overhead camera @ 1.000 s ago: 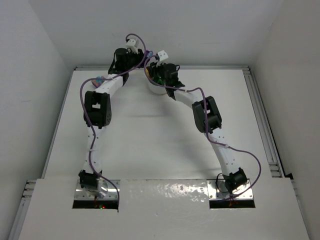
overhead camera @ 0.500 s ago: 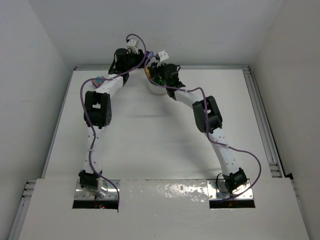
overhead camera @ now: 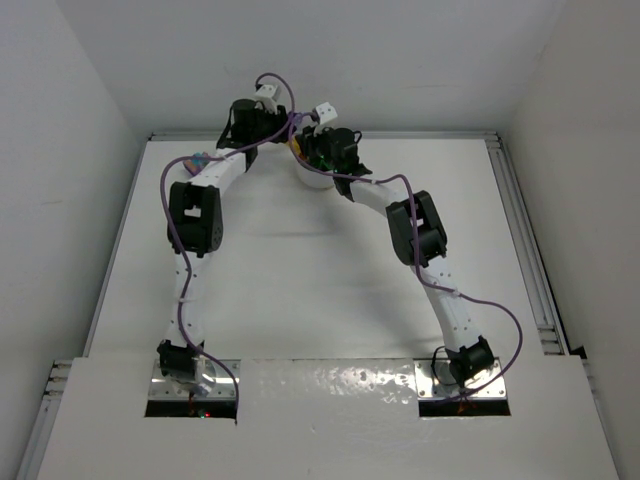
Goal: Sort the legos into containers by color
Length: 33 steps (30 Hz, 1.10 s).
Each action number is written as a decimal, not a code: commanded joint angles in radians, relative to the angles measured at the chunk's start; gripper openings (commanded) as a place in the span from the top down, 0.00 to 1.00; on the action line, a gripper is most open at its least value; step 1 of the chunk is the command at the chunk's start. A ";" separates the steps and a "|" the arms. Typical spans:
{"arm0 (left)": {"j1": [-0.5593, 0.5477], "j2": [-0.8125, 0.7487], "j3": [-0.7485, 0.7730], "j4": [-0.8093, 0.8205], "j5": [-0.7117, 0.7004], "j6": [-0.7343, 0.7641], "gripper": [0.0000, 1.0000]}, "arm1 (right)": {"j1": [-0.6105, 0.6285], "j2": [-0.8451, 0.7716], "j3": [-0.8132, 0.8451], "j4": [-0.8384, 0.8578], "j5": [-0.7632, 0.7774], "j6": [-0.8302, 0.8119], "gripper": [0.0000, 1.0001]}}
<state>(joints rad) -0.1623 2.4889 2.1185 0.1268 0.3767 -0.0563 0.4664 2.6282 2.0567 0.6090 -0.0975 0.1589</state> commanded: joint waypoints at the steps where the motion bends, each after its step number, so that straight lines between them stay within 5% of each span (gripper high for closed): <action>1: 0.015 -0.030 0.018 -0.041 -0.028 0.102 1.00 | 0.000 -0.051 -0.012 0.017 -0.034 -0.009 0.64; 20: 0.084 -0.079 0.028 -0.121 0.026 0.156 1.00 | 0.002 -0.059 -0.036 0.023 -0.051 -0.004 0.64; 29: 0.202 -0.169 -0.127 -0.076 0.195 0.499 1.00 | 0.002 -0.071 -0.072 0.040 -0.057 -0.004 0.64; 33: 0.214 -0.196 -0.141 -0.295 0.269 0.772 1.00 | 0.002 -0.071 -0.075 0.048 -0.056 -0.001 0.64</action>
<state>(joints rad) 0.0387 2.3962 1.9873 -0.0380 0.5434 0.4656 0.4667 2.6038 1.9980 0.6544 -0.1333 0.1577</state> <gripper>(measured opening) 0.343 0.359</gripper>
